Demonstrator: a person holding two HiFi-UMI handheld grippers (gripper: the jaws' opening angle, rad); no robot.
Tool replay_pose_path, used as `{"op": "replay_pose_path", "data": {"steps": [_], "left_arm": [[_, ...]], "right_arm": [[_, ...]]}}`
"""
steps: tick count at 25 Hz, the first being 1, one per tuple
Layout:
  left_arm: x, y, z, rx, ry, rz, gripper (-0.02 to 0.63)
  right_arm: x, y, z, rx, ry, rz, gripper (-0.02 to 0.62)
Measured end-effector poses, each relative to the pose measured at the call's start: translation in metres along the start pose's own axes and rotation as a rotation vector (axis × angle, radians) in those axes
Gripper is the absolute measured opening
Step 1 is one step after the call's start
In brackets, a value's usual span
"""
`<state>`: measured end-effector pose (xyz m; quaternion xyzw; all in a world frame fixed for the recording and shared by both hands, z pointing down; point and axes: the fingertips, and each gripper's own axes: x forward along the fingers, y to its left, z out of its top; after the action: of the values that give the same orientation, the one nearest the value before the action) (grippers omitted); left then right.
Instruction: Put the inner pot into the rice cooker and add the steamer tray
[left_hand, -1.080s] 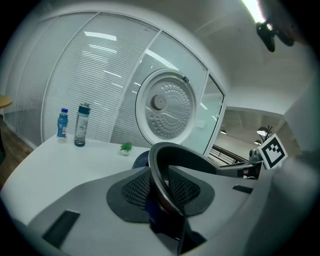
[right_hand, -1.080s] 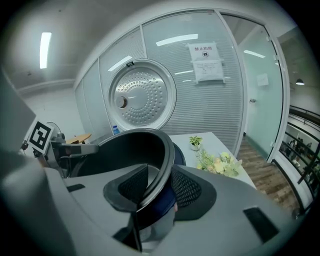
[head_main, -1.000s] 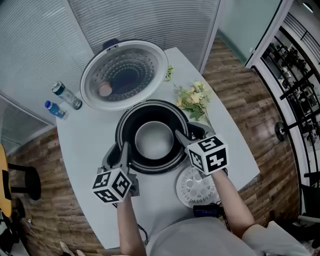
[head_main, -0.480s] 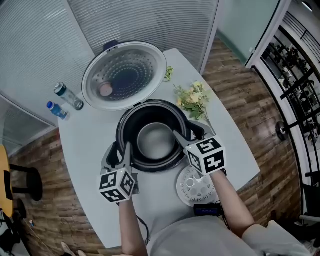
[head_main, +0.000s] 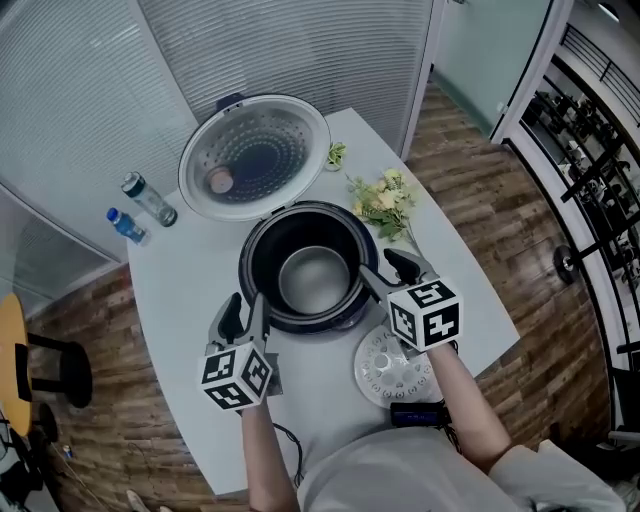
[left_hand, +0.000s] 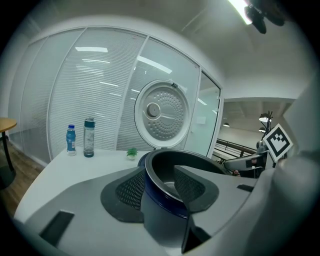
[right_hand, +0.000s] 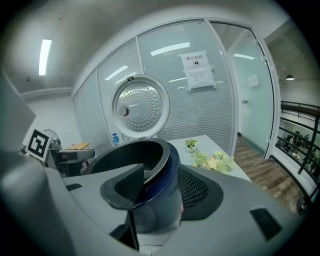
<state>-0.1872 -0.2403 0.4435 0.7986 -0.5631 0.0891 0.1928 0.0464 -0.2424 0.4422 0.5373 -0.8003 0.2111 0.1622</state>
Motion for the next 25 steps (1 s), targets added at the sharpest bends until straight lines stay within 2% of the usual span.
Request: {"op": "replay_pose_path", "data": {"steps": [13,25], "left_arm": [[-0.062,-0.033,-0.001,-0.012,-0.048,-0.029,0.186],[-0.123,-0.062,-0.027,-0.012,-0.029,-0.065,0.186]], "right_arm": [[-0.064,0.018,-0.018,0.026,-0.034,0.002,0.21],[-0.126,0.044,-0.046,0.084,-0.057,0.02,0.21]]}}
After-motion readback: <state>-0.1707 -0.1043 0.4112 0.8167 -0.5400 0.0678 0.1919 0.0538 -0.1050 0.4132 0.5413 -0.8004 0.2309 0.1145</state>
